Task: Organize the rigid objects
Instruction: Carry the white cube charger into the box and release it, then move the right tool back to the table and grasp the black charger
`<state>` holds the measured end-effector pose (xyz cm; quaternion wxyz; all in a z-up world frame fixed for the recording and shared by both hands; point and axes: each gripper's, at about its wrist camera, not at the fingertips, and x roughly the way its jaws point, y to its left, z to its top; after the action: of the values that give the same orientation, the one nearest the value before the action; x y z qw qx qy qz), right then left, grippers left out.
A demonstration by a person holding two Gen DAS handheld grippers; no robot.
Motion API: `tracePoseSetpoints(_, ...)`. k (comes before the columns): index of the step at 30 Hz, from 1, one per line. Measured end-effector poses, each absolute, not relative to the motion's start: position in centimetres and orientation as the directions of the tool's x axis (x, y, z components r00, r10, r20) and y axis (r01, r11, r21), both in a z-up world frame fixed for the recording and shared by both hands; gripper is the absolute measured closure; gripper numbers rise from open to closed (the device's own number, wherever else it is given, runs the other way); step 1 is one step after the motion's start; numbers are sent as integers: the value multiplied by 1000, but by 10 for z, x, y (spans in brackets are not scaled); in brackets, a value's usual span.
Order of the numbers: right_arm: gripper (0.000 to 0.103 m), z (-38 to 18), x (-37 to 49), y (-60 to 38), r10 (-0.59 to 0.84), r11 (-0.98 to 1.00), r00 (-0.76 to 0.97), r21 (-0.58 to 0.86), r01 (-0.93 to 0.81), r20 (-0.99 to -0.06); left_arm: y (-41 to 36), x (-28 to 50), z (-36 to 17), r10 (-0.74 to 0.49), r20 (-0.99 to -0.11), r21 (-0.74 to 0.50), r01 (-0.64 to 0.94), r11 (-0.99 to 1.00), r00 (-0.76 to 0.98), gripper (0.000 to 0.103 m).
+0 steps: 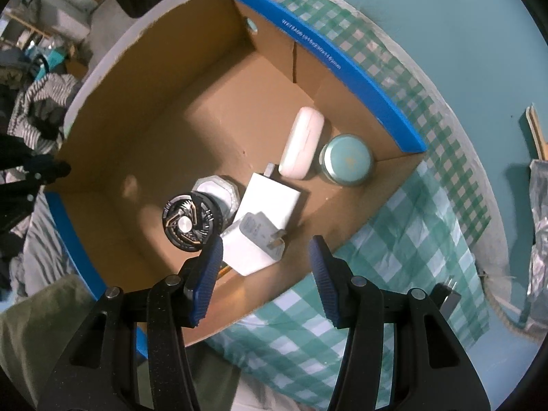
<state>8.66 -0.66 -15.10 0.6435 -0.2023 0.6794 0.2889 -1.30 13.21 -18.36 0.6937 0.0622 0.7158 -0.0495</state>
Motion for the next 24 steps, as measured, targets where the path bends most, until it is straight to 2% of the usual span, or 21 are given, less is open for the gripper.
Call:
tracePoseSetpoints(14, 50, -121, 95, -45, 158, 813, -32, 149, -563, -987, 132, -14, -182, 26, -999, 20, 163, 986, -33, 99)
tracePoseSetpoints(24, 50, -122, 106, -95, 142, 872, -12, 131, -472, -990, 131, -14, -182, 28, -999, 22, 163, 986, -36, 99)
